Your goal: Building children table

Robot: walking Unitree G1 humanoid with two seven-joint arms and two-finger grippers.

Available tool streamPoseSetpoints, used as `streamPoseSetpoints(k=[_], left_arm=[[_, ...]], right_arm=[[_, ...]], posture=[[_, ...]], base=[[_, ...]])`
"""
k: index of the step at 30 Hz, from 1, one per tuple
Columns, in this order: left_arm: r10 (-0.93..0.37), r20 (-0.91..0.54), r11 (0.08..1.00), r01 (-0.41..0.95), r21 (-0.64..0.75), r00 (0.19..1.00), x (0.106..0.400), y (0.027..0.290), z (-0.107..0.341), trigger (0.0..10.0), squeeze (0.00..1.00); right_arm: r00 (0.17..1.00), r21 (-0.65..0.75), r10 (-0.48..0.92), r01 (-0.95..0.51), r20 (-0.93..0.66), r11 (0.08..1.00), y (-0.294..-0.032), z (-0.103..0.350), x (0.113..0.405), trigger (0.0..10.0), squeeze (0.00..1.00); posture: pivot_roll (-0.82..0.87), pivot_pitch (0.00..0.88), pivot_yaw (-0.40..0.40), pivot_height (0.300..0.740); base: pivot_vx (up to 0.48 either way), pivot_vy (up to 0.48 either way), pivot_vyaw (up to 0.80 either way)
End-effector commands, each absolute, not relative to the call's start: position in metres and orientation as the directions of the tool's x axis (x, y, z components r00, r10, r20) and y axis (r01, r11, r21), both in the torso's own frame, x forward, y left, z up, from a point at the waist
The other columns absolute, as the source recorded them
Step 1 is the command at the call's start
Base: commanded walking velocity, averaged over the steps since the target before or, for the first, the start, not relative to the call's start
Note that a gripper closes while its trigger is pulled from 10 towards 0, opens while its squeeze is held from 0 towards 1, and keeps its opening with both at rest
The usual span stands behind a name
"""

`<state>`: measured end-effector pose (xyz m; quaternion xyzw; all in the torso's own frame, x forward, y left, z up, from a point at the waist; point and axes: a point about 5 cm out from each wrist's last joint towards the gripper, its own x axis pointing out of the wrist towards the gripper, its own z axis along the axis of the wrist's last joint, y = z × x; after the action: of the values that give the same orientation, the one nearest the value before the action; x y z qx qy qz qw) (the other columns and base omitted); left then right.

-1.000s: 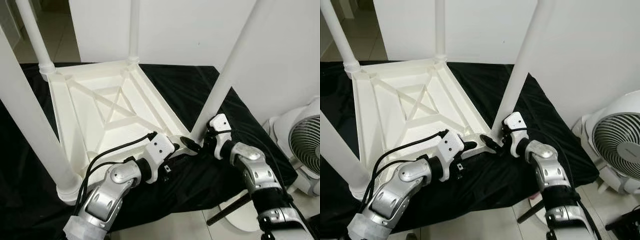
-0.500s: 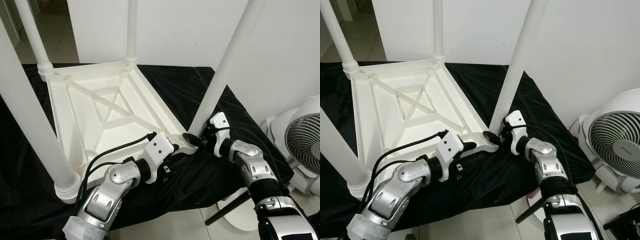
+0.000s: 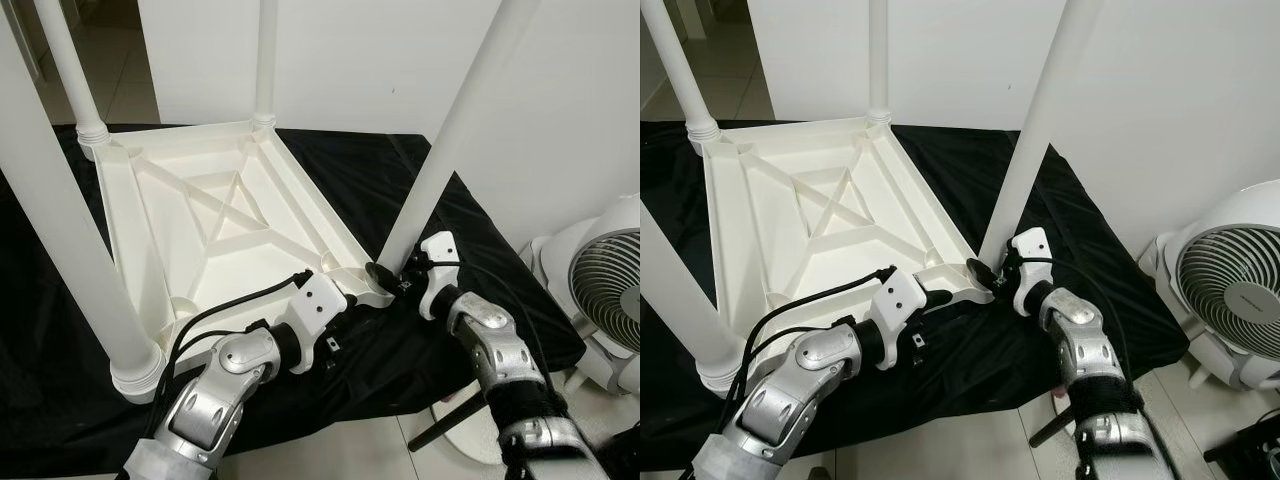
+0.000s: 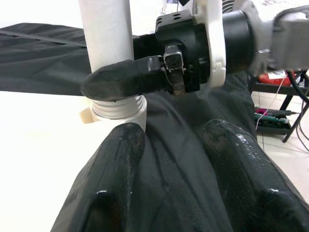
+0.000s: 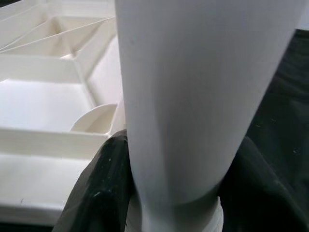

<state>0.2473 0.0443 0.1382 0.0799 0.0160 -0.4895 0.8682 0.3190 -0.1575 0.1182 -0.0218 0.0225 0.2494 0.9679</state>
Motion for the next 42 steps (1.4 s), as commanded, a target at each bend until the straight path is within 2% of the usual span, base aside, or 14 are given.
streamPoseSetpoints(k=[1, 4, 6, 8, 11, 23, 24, 32, 33, 34, 35, 36, 40, 42], left_arm=[[-0.848, -0.111, 0.507, 0.854, 0.118, 0.519, 0.245, 0.042, 0.136, 10.0, 0.0], [-0.849, -0.112, 0.504, 0.855, 0.12, 0.516, 0.245, 0.042, 0.136, 10.0, 0.0], [-0.849, -0.112, 0.504, 0.855, 0.12, 0.516, 0.245, 0.042, 0.136, 10.0, 0.0], [-0.854, -0.113, 0.496, 0.86, 0.12, 0.508, 0.245, 0.04, 0.136, 10.0, 0.0], [-0.857, -0.113, 0.49, 0.863, 0.122, 0.503, 0.245, 0.039, 0.136, 10.0, 0.0], [-0.859, -0.115, 0.486, 0.864, 0.128, 0.5, 0.246, 0.04, 0.136, 10.0, 0.0], [-0.858, -0.116, 0.487, 0.864, 0.128, 0.5, 0.246, 0.04, 0.135, 10.0, 0.0], [-0.854, -0.118, 0.492, 0.861, 0.129, 0.506, 0.246, 0.041, 0.135, 10.0, 0.0], [-0.854, -0.117, 0.493, 0.86, 0.13, 0.507, 0.246, 0.041, 0.136, 10.0, 0.0], [-0.854, -0.117, 0.493, 0.86, 0.13, 0.507, 0.246, 0.041, 0.136, 10.0, 0.0], [-0.853, -0.117, 0.494, 0.86, 0.131, 0.508, 0.246, 0.041, 0.136, 10.0, 0.0], [-0.853, -0.117, 0.494, 0.859, 0.132, 0.508, 0.246, 0.041, 0.136, 10.0, 0.0], [-0.852, -0.12, 0.494, 0.859, 0.135, 0.509, 0.246, 0.042, 0.135, 10.0, 0.0], [-0.853, -0.12, 0.494, 0.859, 0.135, 0.509, 0.246, 0.042, 0.135, 10.0, 0.0]], right_arm=[[0.925, 0.0, 0.376, -0.377, -0.059, 0.926, -0.16, 0.118, 0.316, 0.0, 0.0], [0.958, 0.027, 0.285, -0.284, -0.044, 0.958, -0.159, 0.118, 0.312, 0.0, 0.0], [0.958, 0.027, 0.285, -0.284, -0.044, 0.958, -0.159, 0.118, 0.312, 0.0, 0.0], [0.999, 0.004, -0.001, 0.001, -0.052, 1.0, -0.158, 0.116, 0.304, 0.0, 0.0], [0.993, 0.008, -0.105, 0.106, -0.053, 0.994, -0.151, 0.116, 0.3, 0.0, 0.0], [0.995, 0.053, -0.075, 0.078, -0.065, 0.996, -0.146, 0.12, 0.297, 0.0, 0.0], [0.997, 0.084, -0.043, 0.048, -0.061, 0.995, -0.141, 0.122, 0.298, 10.0, 1.0], [0.996, 0.084, 0.084, -0.08, -0.04, 0.993, -0.14, 0.124, 0.3, 10.0, 1.0], [0.991, 0.059, 0.123, -0.121, -0.047, 0.991, -0.146, 0.121, 0.3, 10.0, 0.92], [0.988, 0.043, 0.145, -0.142, -0.055, 0.989, -0.15, 0.119, 0.3, 10.0, 0.92], [0.984, 0.03, 0.164, -0.163, -0.068, 0.986, -0.155, 0.116, 0.3, 10.0, 0.0], [0.982, 0.024, 0.174, -0.172, -0.076, 0.985, -0.158, 0.114, 0.301, 10.0, 0.0], [0.912, -0.015, 0.398, -0.401, -0.095, 0.916, -0.169, 0.114, 0.301, 10.0, 0.0], [0.907, -0.022, 0.411, -0.415, -0.096, 0.91, -0.17, 0.114, 0.301, 10.0, 0.0]], posture=[[0.1, 0.0, -0.115, 0.74], [0.1, 0.0, -0.117, 0.74], [0.1, 0.0, -0.117, 0.74], [0.09, 0.0, -0.115, 0.74], [0.09, 0.0, -0.114, 0.74], [0.1, 0.0, -0.115, 0.74], [0.1, 0.0, -0.117, 0.74], [0.1, 0.0, -0.118, 0.74], [0.11, 0.0, -0.121, 0.74], [0.11, 0.0, -0.121, 0.74], [0.11, 0.0, -0.121, 0.74], [0.11, 0.0, -0.121, 0.74], [0.1, 0.0, -0.117, 0.74], [0.1, 0.0, -0.117, 0.74]], base=[[0.0, 0.0, 0.0], [0.0, 0.0, 0.0], [0.0, 0.0, 0.0], [0.0, 0.0, 0.0], [0.0, 0.0, 0.0], [0.0, 0.0, 0.0], [0.0, 0.0, 0.0], [0.0, 0.0, 0.0], [0.0, 0.0, 0.0], [0.0, 0.0, 0.0], [0.0, 0.0, 0.0], [0.0, 0.0, 0.0], [0.0, 0.0, 0.0], [0.0, 0.0, 0.0]])
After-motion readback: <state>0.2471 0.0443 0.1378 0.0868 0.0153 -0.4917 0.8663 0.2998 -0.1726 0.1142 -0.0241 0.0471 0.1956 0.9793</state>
